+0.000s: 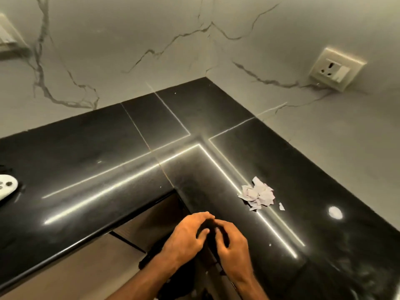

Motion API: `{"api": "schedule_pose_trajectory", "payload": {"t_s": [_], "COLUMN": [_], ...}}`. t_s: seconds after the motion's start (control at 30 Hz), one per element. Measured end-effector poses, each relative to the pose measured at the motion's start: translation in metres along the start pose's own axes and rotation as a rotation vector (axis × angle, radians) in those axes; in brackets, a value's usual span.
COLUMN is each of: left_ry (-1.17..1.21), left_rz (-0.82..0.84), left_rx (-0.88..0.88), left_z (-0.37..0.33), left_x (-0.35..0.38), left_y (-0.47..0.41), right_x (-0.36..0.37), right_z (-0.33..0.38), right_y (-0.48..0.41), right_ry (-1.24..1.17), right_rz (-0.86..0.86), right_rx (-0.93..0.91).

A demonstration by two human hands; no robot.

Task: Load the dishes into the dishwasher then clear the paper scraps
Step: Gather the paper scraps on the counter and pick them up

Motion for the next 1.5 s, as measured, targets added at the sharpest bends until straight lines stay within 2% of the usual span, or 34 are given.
{"api": "schedule_pose_trajectory", "payload": {"t_s": [0.1, 0.27, 0.37, 0.43, 0.57, 0.77, 0.93, 1.03, 1.1, 1.13, 1.2, 1.27, 1.37, 1.5], "left_ry": [-0.116, -0.453, -0.656, -0.69, -0.726, -0.705, -0.547, -0.409, -0.366, -0.349, -0.311, -0.255, -0.264, -0.302], "left_rz": [0.124, 0.508, 0.626, 0.669, 0.681, 0.646, 0.479, 0.332, 0.255, 0.241, 0.236, 0.253, 0.313, 0.406], "left_rx": [0.048, -0.13, -0.18, -0.197, -0.195, -0.248, -0.181, -0.157, -0.14, -0.122, -0.084, -0.091, -0.136, -0.101], "left_z": [-0.031, -0.054, -0.061, -0.068, -0.081, -0.078, -0.065, -0.06, -0.064, -0.068, -0.076, -0.082, -0.082, -0.084], "left_x": [0.021, 0.067, 0.087, 0.091, 0.088, 0.082, 0.072, 0.065, 0.062, 0.062, 0.063, 0.066, 0.073, 0.091], "left_y": [-0.027, -0.046, -0.048, -0.051, -0.058, -0.058, -0.044, -0.041, -0.049, -0.055, -0.073, -0.091, -0.109, -0.11], "right_x": [-0.056, -0.107, -0.135, -0.146, -0.145, -0.118, -0.11, -0.109, -0.119, -0.13, -0.155, -0.174, -0.176, -0.153], "right_z": [0.021, 0.0, -0.003, -0.003, -0.009, -0.018, -0.015, -0.02, -0.022, -0.022, -0.025, -0.035, -0.054, -0.051], "right_y": [0.016, 0.003, -0.03, -0.057, -0.108, -0.126, -0.077, -0.055, -0.052, -0.054, -0.061, -0.071, -0.082, -0.058], "right_ry": [-0.06, -0.092, 0.018, 0.109, 0.224, 0.436, 0.354, 0.361, 0.23, 0.147, 0.075, 0.126, 0.25, 0.309], "right_rz": [-0.153, -0.213, -0.274, -0.275, -0.127, 0.059, 0.096, 0.198, 0.22, 0.167, -0.012, -0.113, -0.038, 0.147], "right_rx": [-0.006, 0.082, 0.105, 0.133, 0.158, 0.014, -0.105, -0.129, -0.11, -0.093, -0.067, -0.004, 0.092, 0.019]}}
Point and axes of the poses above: each hand's wrist, its own y-axis away from the middle knuckle, its own x-axis out of the palm, z = x × y, the point moved 6 cm from there along -y, towards the middle knuckle, and after that the axes turned 10 degrees about x, right-handed, at the moved point
